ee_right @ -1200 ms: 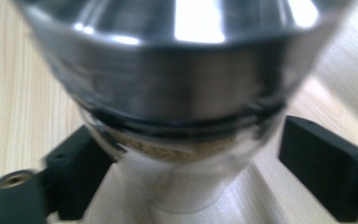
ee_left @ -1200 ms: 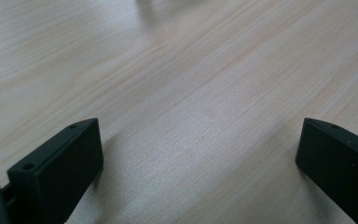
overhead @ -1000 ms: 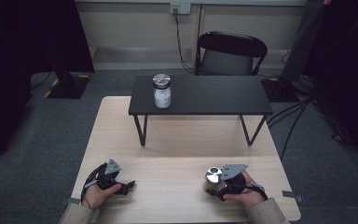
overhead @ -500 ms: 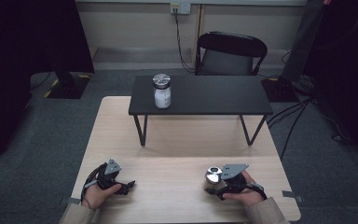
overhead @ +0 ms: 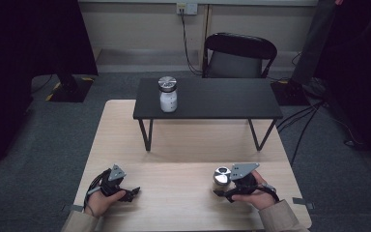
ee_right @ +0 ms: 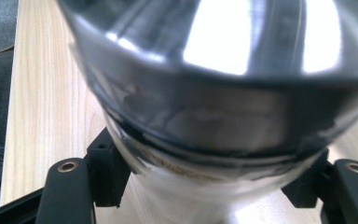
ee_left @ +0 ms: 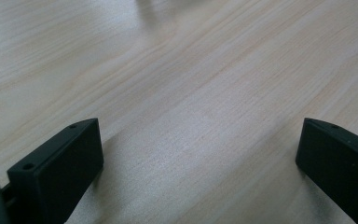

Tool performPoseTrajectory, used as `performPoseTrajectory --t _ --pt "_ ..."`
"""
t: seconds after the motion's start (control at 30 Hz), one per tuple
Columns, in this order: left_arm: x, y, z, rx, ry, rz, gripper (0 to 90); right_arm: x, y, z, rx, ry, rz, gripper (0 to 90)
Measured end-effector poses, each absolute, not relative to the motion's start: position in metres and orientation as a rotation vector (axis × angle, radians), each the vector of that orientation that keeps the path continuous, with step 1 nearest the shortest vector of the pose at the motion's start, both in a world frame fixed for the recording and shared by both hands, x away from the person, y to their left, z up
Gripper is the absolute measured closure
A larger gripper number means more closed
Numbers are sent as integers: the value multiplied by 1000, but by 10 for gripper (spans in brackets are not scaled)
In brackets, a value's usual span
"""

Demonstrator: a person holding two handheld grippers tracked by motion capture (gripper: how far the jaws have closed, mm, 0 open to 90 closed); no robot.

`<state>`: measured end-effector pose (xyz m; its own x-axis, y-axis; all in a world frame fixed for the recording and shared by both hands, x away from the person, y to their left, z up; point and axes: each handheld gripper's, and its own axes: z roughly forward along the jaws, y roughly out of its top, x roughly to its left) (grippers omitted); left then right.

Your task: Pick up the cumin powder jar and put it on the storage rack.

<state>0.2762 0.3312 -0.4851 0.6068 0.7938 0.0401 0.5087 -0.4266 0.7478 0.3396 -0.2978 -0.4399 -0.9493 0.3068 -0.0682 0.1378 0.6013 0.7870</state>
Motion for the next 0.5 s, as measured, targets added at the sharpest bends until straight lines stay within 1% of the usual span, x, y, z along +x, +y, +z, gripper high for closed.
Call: performPoseTrajectory --t 0.5 --pt "276 331 -485 2117 1023 511 0 352 -290 -396 395 2646 1273 310"
